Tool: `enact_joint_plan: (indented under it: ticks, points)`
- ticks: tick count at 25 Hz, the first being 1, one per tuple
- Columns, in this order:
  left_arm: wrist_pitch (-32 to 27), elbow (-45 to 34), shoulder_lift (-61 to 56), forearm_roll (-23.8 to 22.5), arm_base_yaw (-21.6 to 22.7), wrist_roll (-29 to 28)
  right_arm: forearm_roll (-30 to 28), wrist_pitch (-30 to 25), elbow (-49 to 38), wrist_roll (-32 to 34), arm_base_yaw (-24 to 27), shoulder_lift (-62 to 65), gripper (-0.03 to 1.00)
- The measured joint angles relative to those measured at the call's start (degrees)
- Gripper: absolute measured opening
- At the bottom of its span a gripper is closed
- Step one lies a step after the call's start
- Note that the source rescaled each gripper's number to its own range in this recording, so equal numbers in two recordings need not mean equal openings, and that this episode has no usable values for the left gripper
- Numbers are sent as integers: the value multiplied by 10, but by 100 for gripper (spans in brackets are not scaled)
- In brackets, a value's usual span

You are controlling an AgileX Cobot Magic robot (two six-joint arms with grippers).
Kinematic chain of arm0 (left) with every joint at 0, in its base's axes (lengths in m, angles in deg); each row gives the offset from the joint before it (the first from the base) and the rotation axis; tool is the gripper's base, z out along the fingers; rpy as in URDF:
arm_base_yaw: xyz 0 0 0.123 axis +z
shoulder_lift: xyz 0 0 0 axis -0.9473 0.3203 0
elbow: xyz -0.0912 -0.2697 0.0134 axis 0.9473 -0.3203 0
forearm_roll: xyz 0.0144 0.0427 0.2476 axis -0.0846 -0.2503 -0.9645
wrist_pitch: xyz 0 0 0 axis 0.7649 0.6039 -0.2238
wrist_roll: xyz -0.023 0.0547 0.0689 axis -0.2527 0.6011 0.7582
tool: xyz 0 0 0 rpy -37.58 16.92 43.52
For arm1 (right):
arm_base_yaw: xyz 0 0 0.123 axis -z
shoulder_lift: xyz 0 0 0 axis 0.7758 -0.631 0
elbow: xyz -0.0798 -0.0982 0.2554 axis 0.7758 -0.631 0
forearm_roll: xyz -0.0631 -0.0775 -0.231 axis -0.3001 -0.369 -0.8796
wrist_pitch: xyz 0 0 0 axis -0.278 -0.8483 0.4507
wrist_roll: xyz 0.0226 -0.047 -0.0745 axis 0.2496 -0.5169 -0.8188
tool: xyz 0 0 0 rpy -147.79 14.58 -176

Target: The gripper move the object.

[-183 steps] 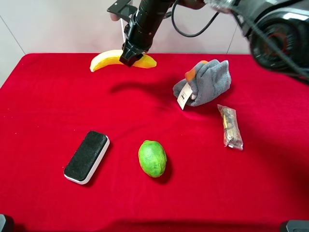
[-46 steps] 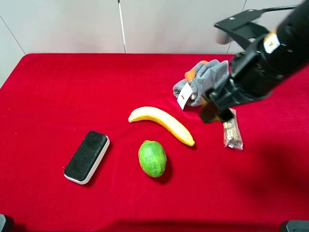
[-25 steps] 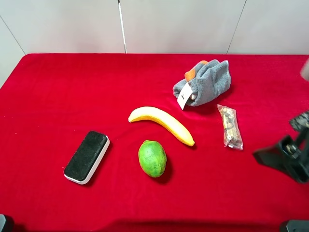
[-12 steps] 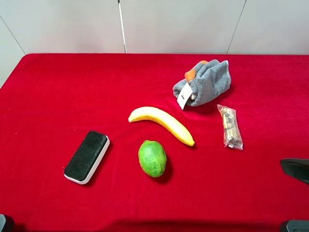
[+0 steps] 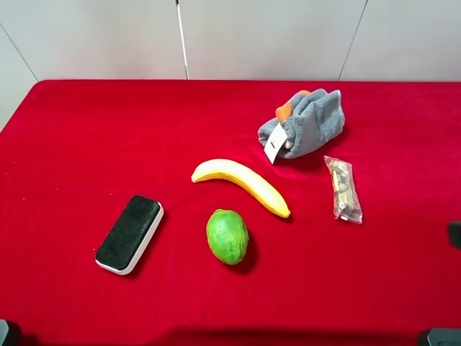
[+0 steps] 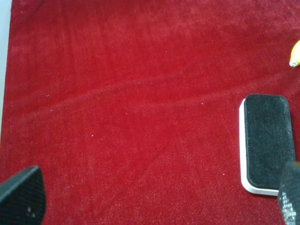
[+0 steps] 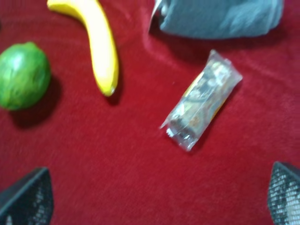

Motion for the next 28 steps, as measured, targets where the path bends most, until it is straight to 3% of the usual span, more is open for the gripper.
enact_joint_plan:
  ticks: [17, 28]
  points:
    - [0, 0, 0, 0, 0, 0, -13, 0, -2, -15, 194, 153, 100]
    - [0, 0, 0, 0, 0, 0, -14, -1, -2, -17, 248, 165, 100]
